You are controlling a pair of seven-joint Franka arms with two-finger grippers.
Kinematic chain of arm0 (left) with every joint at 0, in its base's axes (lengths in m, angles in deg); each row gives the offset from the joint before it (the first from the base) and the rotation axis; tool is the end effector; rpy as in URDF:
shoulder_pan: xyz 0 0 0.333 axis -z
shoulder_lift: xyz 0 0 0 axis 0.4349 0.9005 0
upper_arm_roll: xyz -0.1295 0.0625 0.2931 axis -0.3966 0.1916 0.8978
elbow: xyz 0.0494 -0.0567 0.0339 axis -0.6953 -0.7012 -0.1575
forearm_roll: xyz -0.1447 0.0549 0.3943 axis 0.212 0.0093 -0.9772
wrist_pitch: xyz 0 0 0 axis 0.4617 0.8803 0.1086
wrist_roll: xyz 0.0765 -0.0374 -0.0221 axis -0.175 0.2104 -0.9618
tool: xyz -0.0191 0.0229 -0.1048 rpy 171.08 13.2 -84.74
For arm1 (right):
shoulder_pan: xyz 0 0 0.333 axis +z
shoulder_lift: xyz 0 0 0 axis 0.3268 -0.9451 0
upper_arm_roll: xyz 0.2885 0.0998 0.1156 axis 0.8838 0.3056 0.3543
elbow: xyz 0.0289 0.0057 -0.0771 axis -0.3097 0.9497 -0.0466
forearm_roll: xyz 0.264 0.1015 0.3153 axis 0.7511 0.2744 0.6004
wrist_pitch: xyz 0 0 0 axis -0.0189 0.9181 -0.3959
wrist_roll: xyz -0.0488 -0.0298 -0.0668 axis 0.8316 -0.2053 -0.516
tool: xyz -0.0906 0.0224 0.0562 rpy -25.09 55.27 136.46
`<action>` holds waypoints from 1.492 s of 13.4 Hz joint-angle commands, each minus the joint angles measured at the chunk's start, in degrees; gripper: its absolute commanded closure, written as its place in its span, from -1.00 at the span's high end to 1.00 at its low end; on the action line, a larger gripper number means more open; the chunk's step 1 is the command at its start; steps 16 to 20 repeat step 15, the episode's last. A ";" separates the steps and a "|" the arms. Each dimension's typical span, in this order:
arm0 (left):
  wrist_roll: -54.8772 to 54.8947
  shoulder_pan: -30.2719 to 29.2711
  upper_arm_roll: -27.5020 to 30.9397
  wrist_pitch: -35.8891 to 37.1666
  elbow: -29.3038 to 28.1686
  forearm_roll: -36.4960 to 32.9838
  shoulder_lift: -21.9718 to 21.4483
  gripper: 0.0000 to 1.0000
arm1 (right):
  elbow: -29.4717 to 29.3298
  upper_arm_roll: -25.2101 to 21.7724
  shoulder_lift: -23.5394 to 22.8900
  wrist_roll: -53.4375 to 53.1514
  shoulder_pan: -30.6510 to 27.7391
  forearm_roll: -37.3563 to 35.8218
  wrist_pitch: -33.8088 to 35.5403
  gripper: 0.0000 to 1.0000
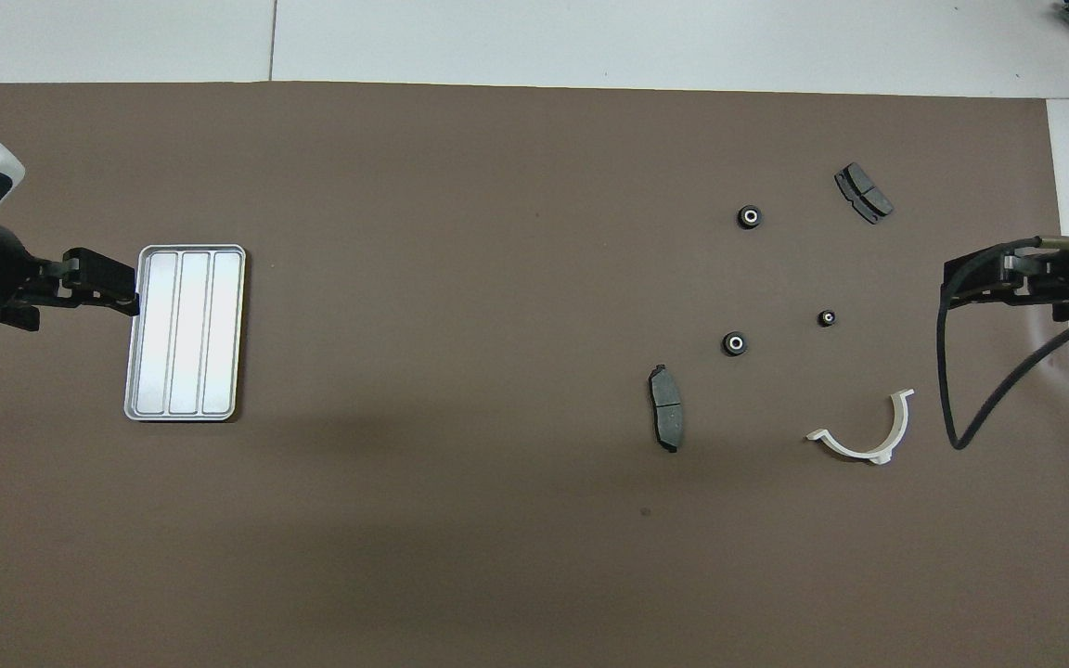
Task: Place bearing gear from tray to pile
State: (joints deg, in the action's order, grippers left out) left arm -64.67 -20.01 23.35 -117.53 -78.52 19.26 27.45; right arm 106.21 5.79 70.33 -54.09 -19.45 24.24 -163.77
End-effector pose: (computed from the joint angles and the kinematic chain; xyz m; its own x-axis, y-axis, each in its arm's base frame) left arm 0.5911 -0.0392 0.5802 0.9943 0.0793 -0.0714 0.0813 -0.9963 0.0261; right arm 0.5775 0.0221 0.6417 0.9911 -0.1334 0.0032 -0.1334 -0.9903 0.0376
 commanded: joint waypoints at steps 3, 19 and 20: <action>-0.16 -0.58 -0.45 -0.57 -2.00 -0.35 -1.85 1.00 | 1.72 0.31 1.29 2.18 -0.94 1.74 0.07 1.00; -0.16 -0.58 -0.45 -0.57 -2.00 -0.35 -1.85 1.00 | 4.18 1.02 2.61 2.10 -0.15 1.65 -0.11 1.00; -0.16 -0.58 -0.45 -0.57 -2.00 -0.35 -1.85 1.00 | 4.18 1.02 2.61 2.10 -0.15 1.65 -0.11 1.00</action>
